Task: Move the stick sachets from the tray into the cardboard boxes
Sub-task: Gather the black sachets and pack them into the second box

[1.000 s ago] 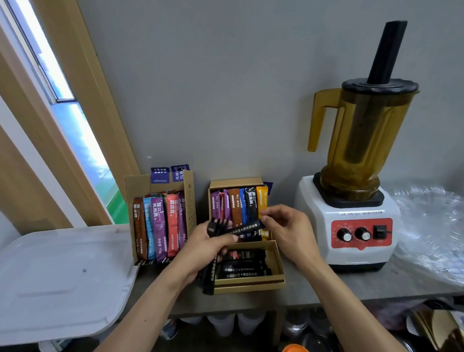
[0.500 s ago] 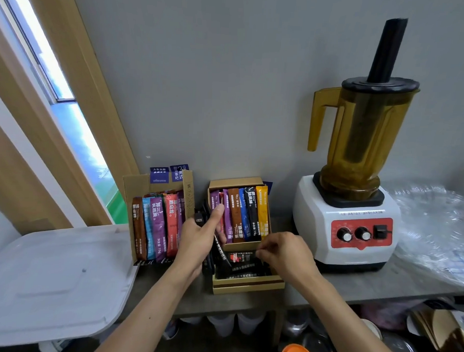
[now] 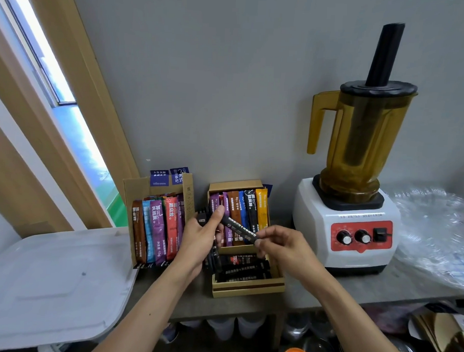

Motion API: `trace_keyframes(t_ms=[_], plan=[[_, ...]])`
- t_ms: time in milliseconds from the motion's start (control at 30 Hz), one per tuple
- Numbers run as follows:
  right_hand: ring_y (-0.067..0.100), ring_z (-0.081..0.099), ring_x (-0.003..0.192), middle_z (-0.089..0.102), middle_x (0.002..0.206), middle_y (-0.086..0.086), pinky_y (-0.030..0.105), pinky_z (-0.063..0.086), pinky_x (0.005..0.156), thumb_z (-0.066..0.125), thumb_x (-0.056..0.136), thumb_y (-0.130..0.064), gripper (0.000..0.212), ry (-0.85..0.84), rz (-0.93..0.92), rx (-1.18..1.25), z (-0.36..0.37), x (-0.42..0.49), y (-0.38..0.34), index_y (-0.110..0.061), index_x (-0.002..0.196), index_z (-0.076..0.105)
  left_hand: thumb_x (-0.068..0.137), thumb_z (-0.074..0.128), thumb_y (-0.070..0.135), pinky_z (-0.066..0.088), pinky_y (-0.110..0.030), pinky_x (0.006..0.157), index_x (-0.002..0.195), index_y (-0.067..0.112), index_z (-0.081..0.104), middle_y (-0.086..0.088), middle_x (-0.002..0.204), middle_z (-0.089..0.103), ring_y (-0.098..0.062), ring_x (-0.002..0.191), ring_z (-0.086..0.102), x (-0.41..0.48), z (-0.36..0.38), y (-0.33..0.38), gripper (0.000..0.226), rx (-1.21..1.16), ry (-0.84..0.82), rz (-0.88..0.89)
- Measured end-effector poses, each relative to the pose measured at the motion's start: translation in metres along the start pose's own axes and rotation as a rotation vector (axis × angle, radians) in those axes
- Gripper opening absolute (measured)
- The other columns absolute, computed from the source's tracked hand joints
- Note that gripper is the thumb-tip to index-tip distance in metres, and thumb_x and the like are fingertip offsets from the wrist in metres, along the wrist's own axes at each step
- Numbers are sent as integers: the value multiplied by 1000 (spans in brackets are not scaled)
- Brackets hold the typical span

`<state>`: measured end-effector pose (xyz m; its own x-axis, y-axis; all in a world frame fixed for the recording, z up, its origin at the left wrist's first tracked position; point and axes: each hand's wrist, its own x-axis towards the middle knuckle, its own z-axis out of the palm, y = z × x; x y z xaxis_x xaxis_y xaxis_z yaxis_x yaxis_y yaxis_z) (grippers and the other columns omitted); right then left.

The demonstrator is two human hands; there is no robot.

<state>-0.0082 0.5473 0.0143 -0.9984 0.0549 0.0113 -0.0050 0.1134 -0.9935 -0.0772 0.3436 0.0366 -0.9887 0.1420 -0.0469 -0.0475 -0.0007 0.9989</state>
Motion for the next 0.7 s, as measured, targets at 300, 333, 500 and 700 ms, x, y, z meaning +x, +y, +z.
trace_keyframes(t_ms=[300,333,500,700], plan=[[18,76,104,78,109,3,40,62,85,74,94,-13,14,40,-45,76,-7,3,10,-25,102,77,98,67,44,51,-27,61,97,8,73,-7,75,67,-12,58,55,-3,-8,-2,36,-51,-70,-19],[16,75,108,78,112,1,41,63,87,75,93,-11,17,57,-51,90,-7,5,12,-25,102,79,98,66,45,51,-27,61,101,8,73,-5,76,70,-11,58,56,-3,-7,-1,37,-70,-74,-25],[14,69,120,75,121,-7,44,63,94,76,89,0,31,131,-56,133,-8,11,20,-27,103,83,100,67,38,51,-32,71,111,8,74,-3,64,58,-15,60,56,-1,-10,-6,32,-42,-56,-50],[20,72,117,76,121,4,47,63,91,76,87,4,42,111,-23,278,-9,10,17,-18,123,73,101,67,23,51,-30,64,114,16,74,-2,65,60,-13,61,56,3,-11,-12,16,-30,-1,-15]])
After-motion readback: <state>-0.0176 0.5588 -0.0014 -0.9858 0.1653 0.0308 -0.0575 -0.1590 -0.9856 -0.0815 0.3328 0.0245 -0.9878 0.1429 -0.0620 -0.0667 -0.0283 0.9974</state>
